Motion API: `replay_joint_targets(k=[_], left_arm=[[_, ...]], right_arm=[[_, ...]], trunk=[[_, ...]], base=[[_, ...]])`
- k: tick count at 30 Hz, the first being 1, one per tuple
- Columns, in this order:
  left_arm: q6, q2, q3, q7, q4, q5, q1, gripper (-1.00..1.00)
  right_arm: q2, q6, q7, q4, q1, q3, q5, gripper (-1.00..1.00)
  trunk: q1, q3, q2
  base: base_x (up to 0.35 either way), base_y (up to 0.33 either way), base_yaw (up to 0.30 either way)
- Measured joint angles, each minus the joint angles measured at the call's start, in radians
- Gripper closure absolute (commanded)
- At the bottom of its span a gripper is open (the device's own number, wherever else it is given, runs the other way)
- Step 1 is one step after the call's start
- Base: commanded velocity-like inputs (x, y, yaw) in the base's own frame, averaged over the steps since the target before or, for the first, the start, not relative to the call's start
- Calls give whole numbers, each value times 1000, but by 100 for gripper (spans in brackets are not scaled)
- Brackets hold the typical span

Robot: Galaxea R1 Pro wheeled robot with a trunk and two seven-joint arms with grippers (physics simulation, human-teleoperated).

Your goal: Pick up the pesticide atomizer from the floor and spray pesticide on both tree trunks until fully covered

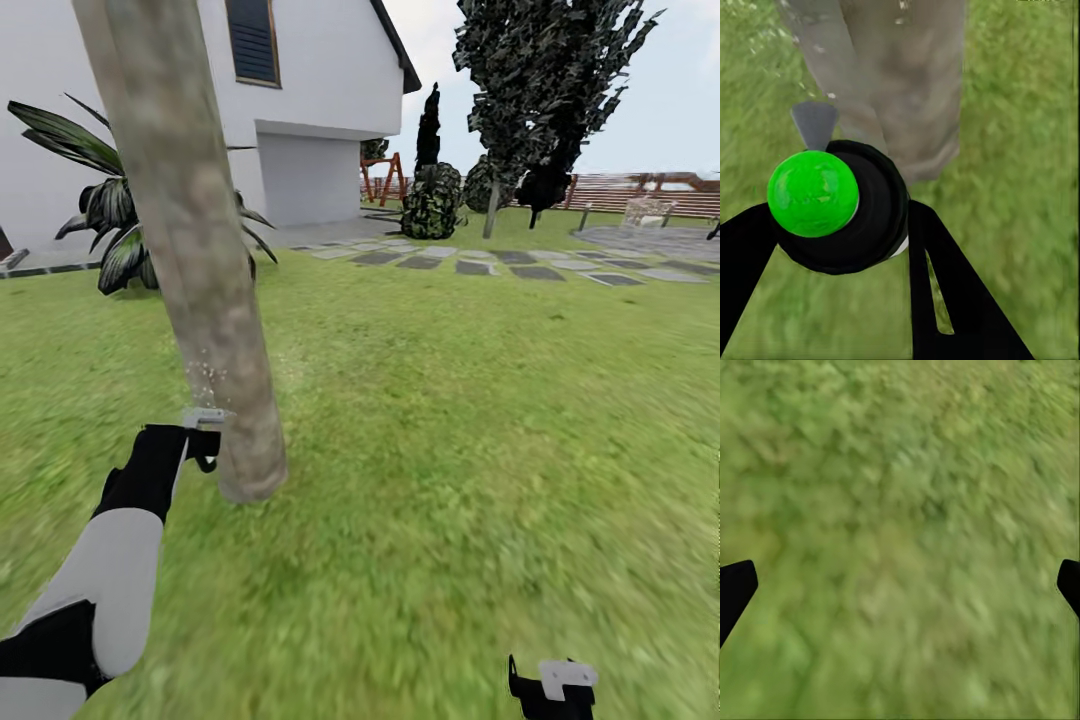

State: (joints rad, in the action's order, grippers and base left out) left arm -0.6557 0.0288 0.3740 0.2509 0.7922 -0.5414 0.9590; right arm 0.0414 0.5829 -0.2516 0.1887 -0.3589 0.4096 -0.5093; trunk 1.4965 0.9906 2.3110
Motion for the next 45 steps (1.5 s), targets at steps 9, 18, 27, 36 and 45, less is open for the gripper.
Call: replay_joint_targets(k=[9, 18, 27, 36, 45], left_arm=[[1, 25, 8, -2, 2, -19, -1, 100], [-1, 76, 3, -2, -13, 0, -8, 100], [1, 95, 30, -78, -15, -8, -8, 100], [3, 27, 27, -82, -123, -3, -7, 100], [7, 148, 48, -80, -125, 8, -50, 100]], right_arm=[[0, 0, 0, 0, 0, 0, 0, -100], [0, 0, 0, 0, 0, 0, 0, -100], [0, 0, 1, 0, 0, 0, 0, -100], [0, 0, 2, 0, 0, 0, 0, -100], [0, 0, 2, 0, 0, 0, 0, -100]], trunk=[[0, 0, 0], [0, 0, 0], [0, 0, 0], [0, 0, 0], [0, 0, 0]], base=[[148, -268, 0], [55, -269, 84], [109, -242, 276], [252, -172, 194], [66, -44, 5]])
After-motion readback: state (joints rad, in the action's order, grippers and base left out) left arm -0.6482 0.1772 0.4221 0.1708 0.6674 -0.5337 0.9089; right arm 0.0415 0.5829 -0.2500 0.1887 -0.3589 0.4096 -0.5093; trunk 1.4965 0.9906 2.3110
